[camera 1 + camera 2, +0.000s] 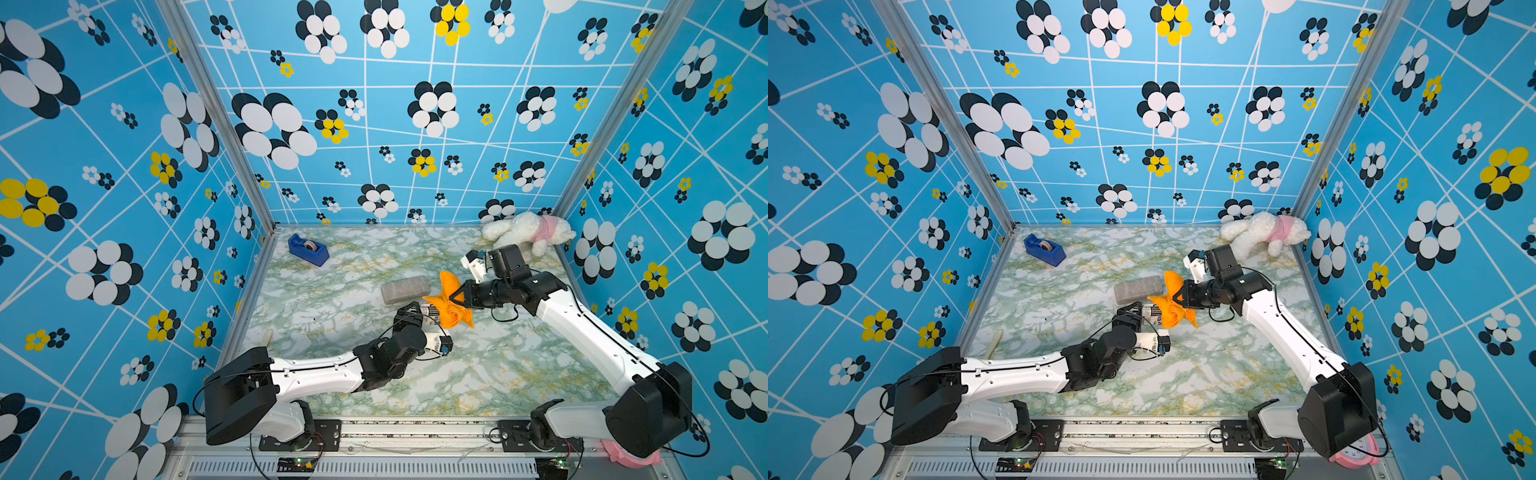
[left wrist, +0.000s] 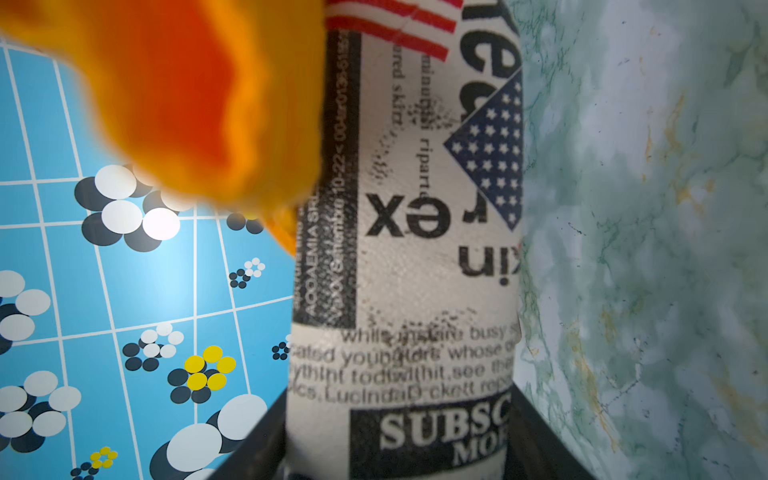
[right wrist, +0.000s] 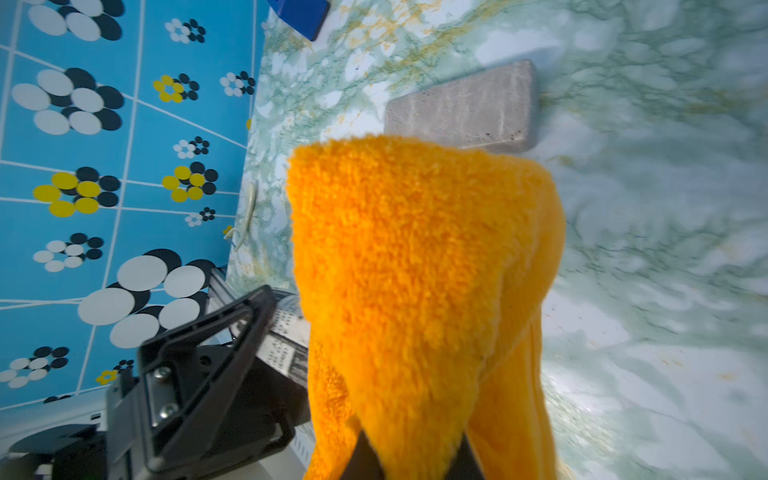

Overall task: Wipe the eyeglass case
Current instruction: Wipe the dirt from the eyeglass case.

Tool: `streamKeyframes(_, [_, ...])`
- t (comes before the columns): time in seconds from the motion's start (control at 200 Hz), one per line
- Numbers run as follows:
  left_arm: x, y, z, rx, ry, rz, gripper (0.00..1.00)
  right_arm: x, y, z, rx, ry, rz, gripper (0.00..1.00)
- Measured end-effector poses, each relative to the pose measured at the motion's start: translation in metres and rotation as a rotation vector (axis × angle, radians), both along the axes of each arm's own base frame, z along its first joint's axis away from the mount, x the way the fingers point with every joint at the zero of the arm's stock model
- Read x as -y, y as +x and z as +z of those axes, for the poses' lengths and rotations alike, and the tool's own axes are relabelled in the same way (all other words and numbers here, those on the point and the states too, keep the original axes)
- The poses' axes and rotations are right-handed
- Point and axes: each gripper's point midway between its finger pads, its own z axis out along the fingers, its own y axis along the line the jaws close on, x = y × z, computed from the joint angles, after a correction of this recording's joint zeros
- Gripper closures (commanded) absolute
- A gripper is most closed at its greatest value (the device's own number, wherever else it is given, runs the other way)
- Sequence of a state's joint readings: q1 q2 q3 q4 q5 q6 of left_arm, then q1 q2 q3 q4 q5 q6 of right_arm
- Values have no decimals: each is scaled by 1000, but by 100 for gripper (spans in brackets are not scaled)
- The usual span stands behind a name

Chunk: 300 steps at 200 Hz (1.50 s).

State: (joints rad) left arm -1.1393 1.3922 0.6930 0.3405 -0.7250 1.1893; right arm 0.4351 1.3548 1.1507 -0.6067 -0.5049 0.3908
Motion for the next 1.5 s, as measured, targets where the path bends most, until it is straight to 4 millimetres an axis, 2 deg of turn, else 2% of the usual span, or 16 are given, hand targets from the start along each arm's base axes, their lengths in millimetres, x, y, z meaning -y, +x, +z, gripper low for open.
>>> streamKeyframes(0.08, [1,0,0,-5,-13,-3,86,-9,-4,5,6,28,29,100])
streamKeyframes(0.17, [3,-1,0,-15,-32,-6,86,-4,-3,7,10,30,25,100])
streamKeyframes(0.23, [3,-1,0,-24,-54,0,87,7,0,10,11,36,2,100])
streamKeyframes(0.355, [-4,1,12,-36,-127,28,87,46,7,8,10,19,-93,100])
streamKeyframes(0.44, [-9,1,22,-44,-170,40,87,53,3,5,10,3,-99,100])
streamKeyframes(0.59, [-8,0,29,-66,-223,53,87,54,-8,-23,-49,-11,-89,100])
streamKeyframes(0.675, [-8,0,29,-81,-238,58,87,48,-18,-41,-91,-16,-65,100])
streamKeyframes(0.72, [-7,0,29,-90,-246,59,87,42,-24,-43,-95,-11,-42,100])
streamKeyframes(0.84, [-8,2,27,-126,-275,66,87,27,-32,-32,-49,38,2,100])
streamKeyframes(0.989, [-5,3,32,-149,-314,68,87,29,-36,-12,25,68,-1,100])
streamKeyframes(1.139, [-4,3,34,-155,-329,69,87,31,-32,-7,37,38,7,100])
streamKeyframes(1.324, [-7,1,34,-159,-321,72,87,36,-14,3,72,-9,7,100])
streamKeyframes(1.499, [-5,-9,28,-186,-287,44,87,39,8,35,163,29,-10,100])
